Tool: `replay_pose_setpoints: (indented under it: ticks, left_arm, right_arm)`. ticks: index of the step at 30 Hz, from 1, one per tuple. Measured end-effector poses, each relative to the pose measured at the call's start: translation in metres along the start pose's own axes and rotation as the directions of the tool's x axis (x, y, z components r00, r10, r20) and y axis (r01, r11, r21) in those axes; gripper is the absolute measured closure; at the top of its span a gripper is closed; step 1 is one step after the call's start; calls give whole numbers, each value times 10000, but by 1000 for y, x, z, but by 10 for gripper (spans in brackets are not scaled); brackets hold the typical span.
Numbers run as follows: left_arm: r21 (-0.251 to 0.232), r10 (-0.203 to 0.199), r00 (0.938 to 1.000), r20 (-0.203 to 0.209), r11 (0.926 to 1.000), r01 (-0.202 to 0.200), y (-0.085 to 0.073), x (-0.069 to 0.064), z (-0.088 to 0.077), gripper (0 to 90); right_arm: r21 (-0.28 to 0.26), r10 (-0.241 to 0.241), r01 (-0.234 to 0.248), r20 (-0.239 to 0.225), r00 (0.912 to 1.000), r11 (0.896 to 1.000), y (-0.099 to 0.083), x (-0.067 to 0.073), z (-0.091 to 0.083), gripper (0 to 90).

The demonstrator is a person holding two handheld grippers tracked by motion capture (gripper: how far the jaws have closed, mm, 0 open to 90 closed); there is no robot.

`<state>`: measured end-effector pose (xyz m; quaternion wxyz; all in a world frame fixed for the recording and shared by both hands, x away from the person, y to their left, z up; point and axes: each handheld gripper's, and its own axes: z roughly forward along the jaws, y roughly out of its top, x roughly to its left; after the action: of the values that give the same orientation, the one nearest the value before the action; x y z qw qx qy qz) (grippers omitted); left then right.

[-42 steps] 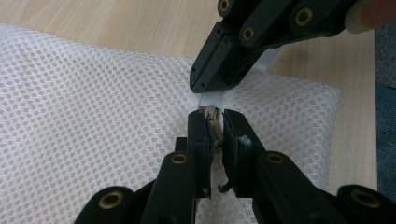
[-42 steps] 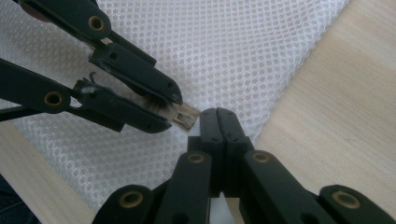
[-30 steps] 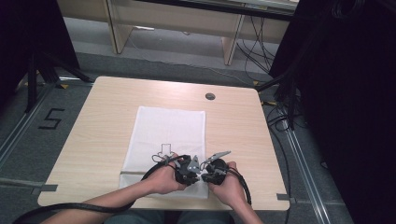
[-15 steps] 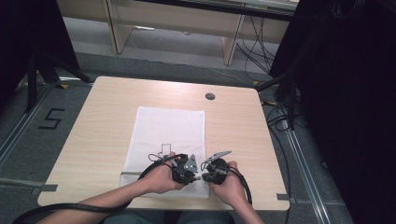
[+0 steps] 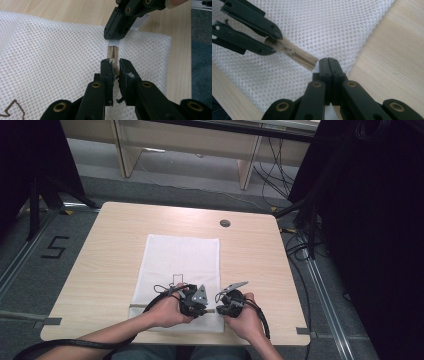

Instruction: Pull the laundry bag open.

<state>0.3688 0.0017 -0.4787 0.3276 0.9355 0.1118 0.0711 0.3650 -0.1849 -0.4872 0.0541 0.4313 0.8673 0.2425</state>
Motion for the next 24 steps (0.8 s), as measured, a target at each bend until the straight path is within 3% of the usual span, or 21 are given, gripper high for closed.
replay_pose_setpoints:
  ticks: [5,6,7,11,12,13,14,15,16,19,20,24]
  left_arm:
    - [-144,-192,9998,-10,9997,192,0,-2,1,815]
    - [1,128,9999,-77,9999,-128,0,-1,-1,815]
    - [1,128,9999,-77,9999,-128,0,-1,-1,815]
    - [-85,-102,9999,-42,9999,101,-2,-2,-4,815]
    - [-28,-14,10000,-41,10000,14,-2,-1,-5,815]
    - [-155,-170,9998,-66,9997,169,-3,-2,-4,815]
    - [-181,-43,10000,-83,9998,41,-3,-2,-5,815]
    - [-364,-364,9993,-46,9987,362,-3,-3,-4,815]
    - [-249,-218,9998,-19,9995,218,-3,-2,-5,815]
    - [-312,-308,9995,-5,9990,307,-4,-2,-4,815]
    - [-120,-84,10000,26,9999,84,-4,-1,-6,815]
    - [-198,-90,10000,-16,9998,90,-4,-2,-5,815]
  right_arm:
    - [-3,-1,1,-5,10000,10000,0,0,0,900]
    - [-1,0,0,-3,10000,10000,0,0,0,900]
    - [-4,6,-6,-11,10000,10000,0,0,0,900]
    - [-113,-184,184,5,9998,9998,0,-2,1,900]
    - [-122,-146,146,-6,9999,9998,0,-2,1,900]
    - [-44,27,-27,-6,10000,10000,0,-1,1,900]
    - [-102,-80,80,-24,10000,9999,0,-2,1,900]
    - [-104,-78,78,-15,10000,9999,0,-2,1,900]
    - [-114,-76,76,4,10000,9999,0,-2,1,900]
    - [-94,-73,72,-32,10000,9999,0,-2,1,900]
    - [-102,-74,74,-50,10000,9999,0,-2,1,900]
    - [-126,-62,61,-64,10000,9999,0,-3,1,900]
